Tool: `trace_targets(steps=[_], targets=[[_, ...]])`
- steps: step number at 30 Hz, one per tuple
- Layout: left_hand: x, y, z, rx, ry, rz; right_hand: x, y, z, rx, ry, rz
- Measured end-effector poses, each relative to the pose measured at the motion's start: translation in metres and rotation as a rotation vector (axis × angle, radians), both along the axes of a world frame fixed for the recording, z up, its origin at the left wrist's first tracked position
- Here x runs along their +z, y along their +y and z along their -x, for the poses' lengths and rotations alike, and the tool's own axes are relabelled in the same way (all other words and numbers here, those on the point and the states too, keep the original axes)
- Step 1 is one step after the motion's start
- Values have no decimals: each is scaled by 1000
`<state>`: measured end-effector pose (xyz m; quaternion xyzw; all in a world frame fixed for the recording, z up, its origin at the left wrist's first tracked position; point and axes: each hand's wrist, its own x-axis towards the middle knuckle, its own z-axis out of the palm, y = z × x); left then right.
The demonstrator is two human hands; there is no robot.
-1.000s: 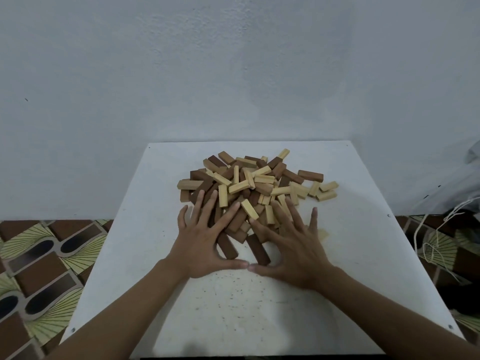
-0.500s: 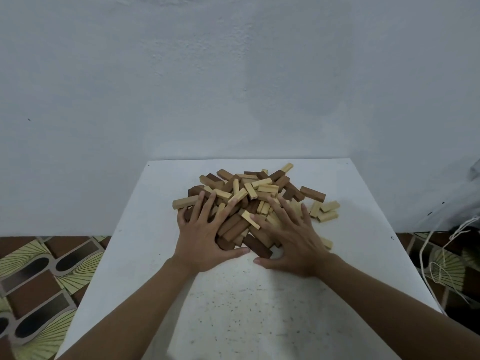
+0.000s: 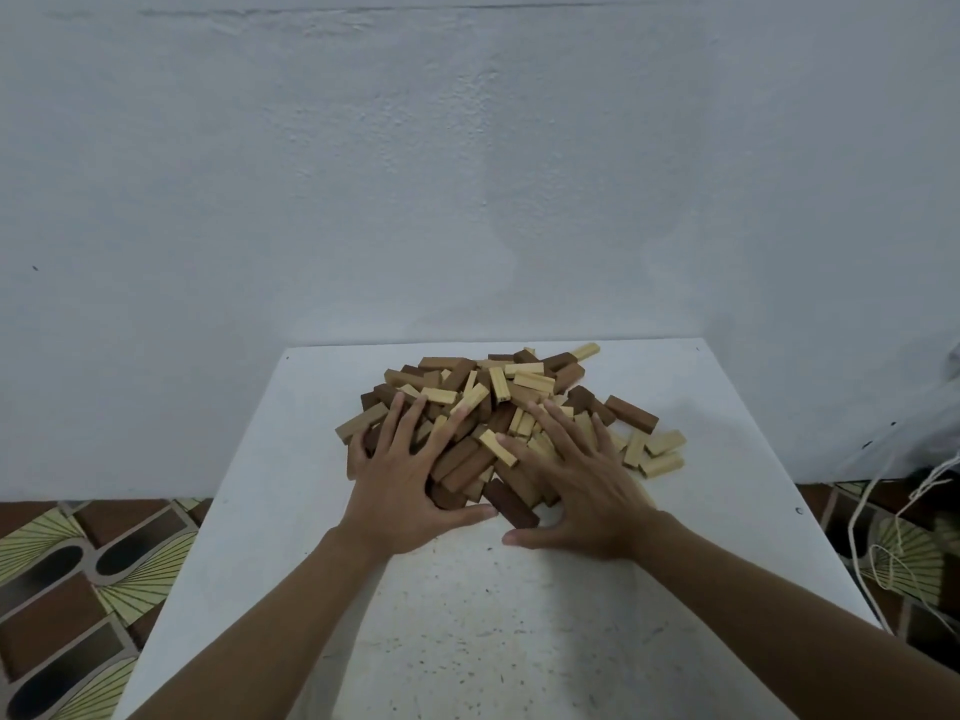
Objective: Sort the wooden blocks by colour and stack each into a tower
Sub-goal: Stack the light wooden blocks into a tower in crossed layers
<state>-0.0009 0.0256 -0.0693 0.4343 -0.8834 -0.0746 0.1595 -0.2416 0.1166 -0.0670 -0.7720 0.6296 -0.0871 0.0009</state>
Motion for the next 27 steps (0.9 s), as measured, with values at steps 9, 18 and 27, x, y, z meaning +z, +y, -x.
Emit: trace_targets(steps=[9,18,27], targets=[[35,-53,22,96,360,-107,16,-94,41,-424,-314,254],[41,-118,67,11,-10,-351,-6,-138,80,-356,-78,-80],[38,-114,79,-139,12,-369,11,-124,90,-506,-341,-63]])
